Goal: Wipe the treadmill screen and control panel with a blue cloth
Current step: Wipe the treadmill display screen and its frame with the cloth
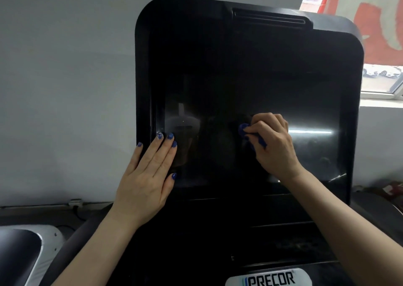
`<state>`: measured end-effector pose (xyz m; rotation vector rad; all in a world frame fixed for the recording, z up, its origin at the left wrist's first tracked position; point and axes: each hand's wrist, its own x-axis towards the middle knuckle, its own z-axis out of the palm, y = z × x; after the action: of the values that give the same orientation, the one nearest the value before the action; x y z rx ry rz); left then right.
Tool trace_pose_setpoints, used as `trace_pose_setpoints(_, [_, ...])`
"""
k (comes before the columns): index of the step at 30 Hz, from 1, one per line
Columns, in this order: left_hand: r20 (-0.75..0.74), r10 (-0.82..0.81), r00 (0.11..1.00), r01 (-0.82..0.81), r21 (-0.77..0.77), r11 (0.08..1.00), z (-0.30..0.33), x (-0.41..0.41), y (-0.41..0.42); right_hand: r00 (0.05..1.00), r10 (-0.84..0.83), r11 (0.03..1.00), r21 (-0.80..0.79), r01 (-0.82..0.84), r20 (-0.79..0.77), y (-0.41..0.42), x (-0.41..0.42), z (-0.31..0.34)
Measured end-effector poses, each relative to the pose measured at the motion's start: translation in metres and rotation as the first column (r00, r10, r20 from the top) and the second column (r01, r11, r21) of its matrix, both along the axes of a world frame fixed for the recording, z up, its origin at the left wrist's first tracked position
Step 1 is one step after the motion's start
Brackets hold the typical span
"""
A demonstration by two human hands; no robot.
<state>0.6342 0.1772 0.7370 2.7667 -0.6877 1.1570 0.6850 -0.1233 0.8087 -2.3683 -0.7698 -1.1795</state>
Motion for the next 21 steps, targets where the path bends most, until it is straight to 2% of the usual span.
trace_pose_setpoints(5, [-0.006, -0.012, 1.0, 0.012, -0.045, 0.999, -0.004, 0.002, -0.003, 1.0, 0.009, 1.0, 0.015, -0.009, 0.0, 0.021, 0.006, 0.01])
trace_pose_setpoints(10, [-0.007, -0.02, 1.0, 0.019, -0.051, 0.999, -0.004, 0.001, -0.003, 0.997, 0.074, 0.996, -0.048, -0.075, -0.025, 0.02, 0.002, 0.006])
trace_pose_setpoints(16, [-0.003, -0.021, 1.0, 0.021, -0.054, 0.998, -0.005, 0.002, -0.002, 1.0, 0.018, 0.999, 0.036, -0.018, -0.014, 0.044, 0.01, 0.01])
trace_pose_setpoints(21, [-0.004, -0.026, 1.0, 0.026, -0.044, 0.999, -0.004, 0.001, -0.002, 0.995, 0.096, 0.993, -0.062, -0.098, -0.031, 0.034, 0.008, 0.01])
